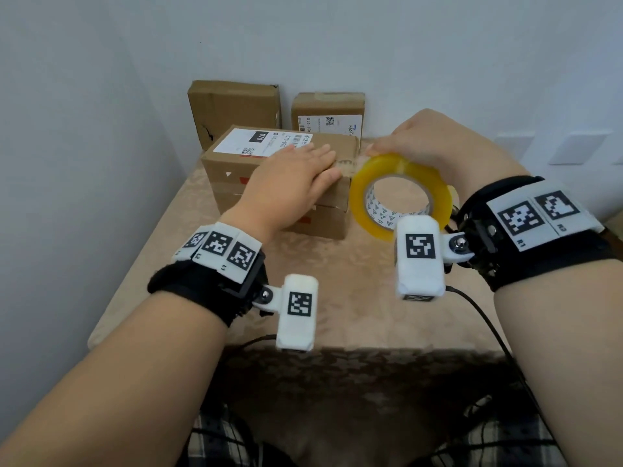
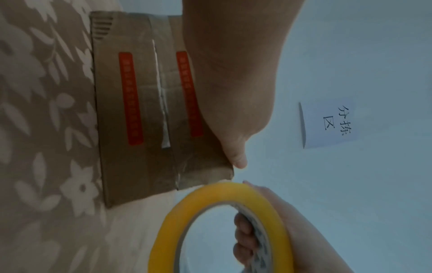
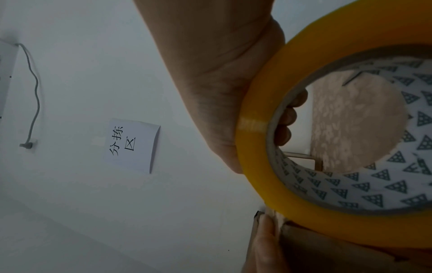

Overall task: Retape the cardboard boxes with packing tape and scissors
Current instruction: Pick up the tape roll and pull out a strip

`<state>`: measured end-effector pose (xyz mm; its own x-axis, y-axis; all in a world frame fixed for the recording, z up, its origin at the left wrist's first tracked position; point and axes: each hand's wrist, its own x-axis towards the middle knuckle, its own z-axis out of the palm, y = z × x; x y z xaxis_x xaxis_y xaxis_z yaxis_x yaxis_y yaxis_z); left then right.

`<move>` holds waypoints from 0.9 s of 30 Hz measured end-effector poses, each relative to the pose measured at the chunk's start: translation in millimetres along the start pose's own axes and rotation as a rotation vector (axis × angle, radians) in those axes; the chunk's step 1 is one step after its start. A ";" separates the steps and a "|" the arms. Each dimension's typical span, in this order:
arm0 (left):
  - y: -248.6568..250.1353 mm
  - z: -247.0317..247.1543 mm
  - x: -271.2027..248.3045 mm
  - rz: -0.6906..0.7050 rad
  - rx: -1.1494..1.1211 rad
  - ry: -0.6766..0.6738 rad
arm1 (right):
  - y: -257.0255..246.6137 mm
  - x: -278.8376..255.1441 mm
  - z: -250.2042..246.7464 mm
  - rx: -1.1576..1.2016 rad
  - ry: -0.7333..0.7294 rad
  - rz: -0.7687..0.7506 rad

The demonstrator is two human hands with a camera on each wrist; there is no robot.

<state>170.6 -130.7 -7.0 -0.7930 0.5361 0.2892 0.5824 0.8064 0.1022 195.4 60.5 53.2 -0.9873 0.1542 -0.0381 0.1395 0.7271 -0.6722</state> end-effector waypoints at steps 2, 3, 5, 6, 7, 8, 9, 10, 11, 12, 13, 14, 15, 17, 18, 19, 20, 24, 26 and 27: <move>9.4 4.9 4.3 -0.046 0.022 0.002 | -0.4 -0.3 0.4 0.018 0.002 0.000; 14.9 8.6 7.1 -0.086 0.031 0.010 | -0.7 -0.3 0.7 0.028 0.000 -0.001; 21.0 16.4 13.1 -0.148 0.013 0.025 | 0.8 0.9 1.3 0.042 -0.002 0.005; 20.6 18.1 17.7 -0.145 -0.025 0.032 | 2.0 2.1 0.6 0.053 0.002 0.010; 17.0 18.8 21.4 -0.123 -0.082 0.036 | 3.6 2.9 1.1 0.069 -0.004 0.019; 11.8 18.2 24.6 -0.093 -0.146 0.038 | 4.8 3.1 1.9 0.085 -0.014 0.026; 5.7 17.3 27.1 -0.063 -0.195 0.040 | 6.0 3.2 3.5 0.099 -0.024 0.036; -0.5 16.4 28.7 -0.036 -0.220 0.037 | 6.9 2.9 5.4 0.114 -0.027 0.049; -6.6 15.4 30.1 -0.013 -0.223 0.031 | 7.0 2.3 7.6 0.132 -0.022 0.062; -11.2 14.7 31.1 0.004 -0.210 0.019 | 6.5 1.2 9.8 0.154 -0.018 0.070; -13.8 14.0 32.3 0.008 -0.193 0.001 | 5.8 0.4 12.0 0.177 -0.026 0.079; -14.6 12.8 34.4 -0.004 -0.178 -0.027 | 5.0 0.3 13.8 0.202 -0.042 0.082; -13.6 11.0 37.4 -0.036 -0.167 -0.068 | 4.3 0.1 15.3 0.227 -0.068 0.086; -8.7 7.9 43.2 -0.115 -0.142 -0.153 | 3.6 -1.5 16.9 0.259 -0.101 0.081; -6.7 7.2 45.0 -0.130 -0.119 -0.181 | 3.6 -2.0 17.0 0.254 -0.099 0.073; -6.0 7.3 45.6 -0.128 -0.096 -0.195 | 3.6 -3.0 16.8 0.232 -0.091 0.064; -6.7 7.6 45.0 -0.118 -0.076 -0.200 | 4.4 -3.7 16.3 0.194 -0.088 0.046; -10.5 8.0 41.5 -0.084 -0.034 -0.202 | 11.1 -11.4 13.2 -0.174 -0.095 -0.080; -9.3 6.1 42.6 -0.089 -0.040 -0.207 | 12.2 -12.6 11.8 -0.203 -0.112 -0.080; -8.4 4.1 43.5 -0.097 -0.045 -0.215 | 11.3 -13.4 10.3 -0.215 -0.114 -0.082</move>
<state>130.5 -113.1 0.9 -0.8626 0.5015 0.0668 0.5053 0.8474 0.1632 209.4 59.8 38.5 -0.9964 0.0213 -0.0818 0.0598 0.8614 -0.5044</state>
